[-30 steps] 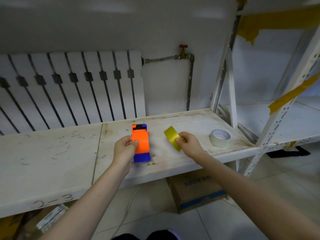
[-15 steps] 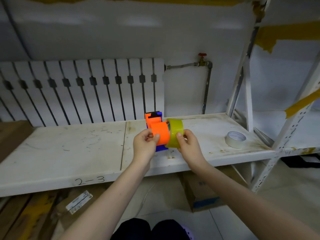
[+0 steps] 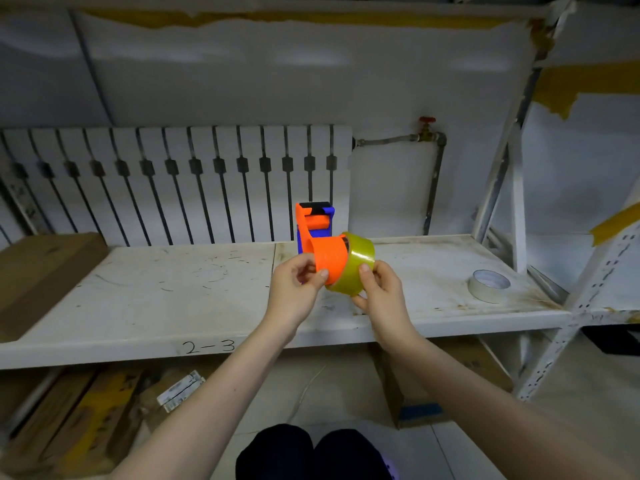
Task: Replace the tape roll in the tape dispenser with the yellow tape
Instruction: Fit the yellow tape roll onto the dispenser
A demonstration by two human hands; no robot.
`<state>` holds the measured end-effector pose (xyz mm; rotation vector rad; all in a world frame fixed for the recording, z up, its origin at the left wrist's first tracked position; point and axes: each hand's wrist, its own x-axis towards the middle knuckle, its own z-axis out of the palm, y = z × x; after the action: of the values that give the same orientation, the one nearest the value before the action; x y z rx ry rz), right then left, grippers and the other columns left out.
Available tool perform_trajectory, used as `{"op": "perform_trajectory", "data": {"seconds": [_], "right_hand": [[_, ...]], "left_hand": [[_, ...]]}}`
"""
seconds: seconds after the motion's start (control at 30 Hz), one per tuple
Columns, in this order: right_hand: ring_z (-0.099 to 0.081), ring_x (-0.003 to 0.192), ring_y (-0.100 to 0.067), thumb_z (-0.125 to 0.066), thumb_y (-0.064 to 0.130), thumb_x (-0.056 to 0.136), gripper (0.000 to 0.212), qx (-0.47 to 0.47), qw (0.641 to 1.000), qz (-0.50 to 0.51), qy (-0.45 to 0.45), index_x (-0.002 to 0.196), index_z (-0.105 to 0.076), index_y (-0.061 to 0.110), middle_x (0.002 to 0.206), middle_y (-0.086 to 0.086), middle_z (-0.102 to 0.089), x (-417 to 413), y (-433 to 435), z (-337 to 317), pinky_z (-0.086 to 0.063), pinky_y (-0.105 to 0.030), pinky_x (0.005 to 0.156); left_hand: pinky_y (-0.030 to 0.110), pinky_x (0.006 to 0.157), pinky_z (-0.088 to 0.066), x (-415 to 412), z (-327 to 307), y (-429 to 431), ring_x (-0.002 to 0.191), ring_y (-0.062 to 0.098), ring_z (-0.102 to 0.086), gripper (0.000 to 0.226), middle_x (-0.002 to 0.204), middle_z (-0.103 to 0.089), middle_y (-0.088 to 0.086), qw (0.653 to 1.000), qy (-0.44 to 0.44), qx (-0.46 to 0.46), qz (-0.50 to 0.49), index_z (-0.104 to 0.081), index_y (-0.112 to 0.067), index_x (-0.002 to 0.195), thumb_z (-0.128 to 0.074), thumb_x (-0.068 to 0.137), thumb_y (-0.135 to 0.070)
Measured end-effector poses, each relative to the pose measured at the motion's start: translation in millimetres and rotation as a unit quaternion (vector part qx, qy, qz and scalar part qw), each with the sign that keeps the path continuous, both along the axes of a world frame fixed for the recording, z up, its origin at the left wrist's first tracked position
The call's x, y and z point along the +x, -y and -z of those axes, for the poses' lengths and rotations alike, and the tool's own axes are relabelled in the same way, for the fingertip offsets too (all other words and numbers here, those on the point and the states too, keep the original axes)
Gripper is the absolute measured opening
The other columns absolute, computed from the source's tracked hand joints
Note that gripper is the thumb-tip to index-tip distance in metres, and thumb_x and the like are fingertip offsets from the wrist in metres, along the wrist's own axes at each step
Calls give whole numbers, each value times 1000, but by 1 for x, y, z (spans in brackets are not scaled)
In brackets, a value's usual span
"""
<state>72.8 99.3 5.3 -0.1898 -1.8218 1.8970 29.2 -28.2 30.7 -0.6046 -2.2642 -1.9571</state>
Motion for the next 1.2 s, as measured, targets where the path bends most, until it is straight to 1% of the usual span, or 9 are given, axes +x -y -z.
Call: {"op": "perform_trajectory", "data": {"seconds": [0.1,0.23,0.4,0.6,0.73,0.83,0.97,1.07,1.2], "right_hand": [[-60,110,-25,-47,26,97,17,-73,997,-22,25,105,-55,13,109,-7,-59,3,-6,-4,-54,-41,90],[-61,107,-23,-46,25,97,18,-100,993,-42,55,102,-56,12,110,-9,-59,8,-15,-8,-54,-44,90],[-63,99,-20,-45,26,98,31,-64,993,-42,88,110,-54,-1,104,-10,-61,10,-22,-14,-54,-49,89],[-62,101,-22,-44,26,98,35,-47,993,-42,105,114,-52,-4,106,-11,-60,12,-20,-14,-53,-52,91],[-61,103,-26,-44,27,98,32,-19,991,-47,127,111,-53,0,110,-13,-59,11,-20,-20,-52,-54,92],[-59,108,-32,-44,28,98,30,-3,988,-53,143,110,-53,2,117,-17,-57,11,-21,-24,-51,-56,92],[-59,109,-32,-44,29,98,32,58,984,-71,153,112,-53,2,118,-16,-57,13,-18,-28,-51,-56,92],[-58,107,-38,-43,30,98,31,77,989,-11,127,107,-54,2,107,-17,-59,12,-11,-30,-49,-62,90],[-60,104,-28,-39,33,99,16,158,981,8,109,106,-49,23,105,-4,-59,12,-2,-25,-52,-54,90]], "left_hand": [[40,86,-53,0,-1,1,90,23,-60,7,94,-64,11,999,-8,-34,12,-64,-9,92,-61,86,-7],[44,92,-53,-2,0,-2,100,26,-60,10,102,-64,11,997,-13,-81,0,-65,-10,96,-62,86,-12],[46,92,-52,-3,-4,-3,98,32,-60,9,98,-62,18,994,-3,-113,13,-65,-1,91,-61,87,-8],[42,88,-50,-5,-8,-1,86,23,-55,8,89,-56,11,991,14,-133,29,-61,-6,79,-60,87,-8],[44,89,-50,-8,-6,2,85,25,-55,20,88,-54,13,991,28,-130,32,-60,10,95,-61,86,-8],[43,91,-50,-8,-6,3,88,26,-56,21,91,-56,13,990,42,-124,45,-62,9,100,-61,87,-8],[41,92,-51,-7,-2,1,96,27,-59,11,101,-64,15,993,51,-97,48,-66,-11,95,-60,87,-7],[40,94,-51,-4,1,-3,103,26,-60,20,108,-64,10,997,65,-26,24,-67,-6,106,-61,87,-10],[34,90,-52,-1,-4,-6,110,26,-61,33,118,-66,12,995,95,19,33,-62,-4,121,-57,92,-16]]}}
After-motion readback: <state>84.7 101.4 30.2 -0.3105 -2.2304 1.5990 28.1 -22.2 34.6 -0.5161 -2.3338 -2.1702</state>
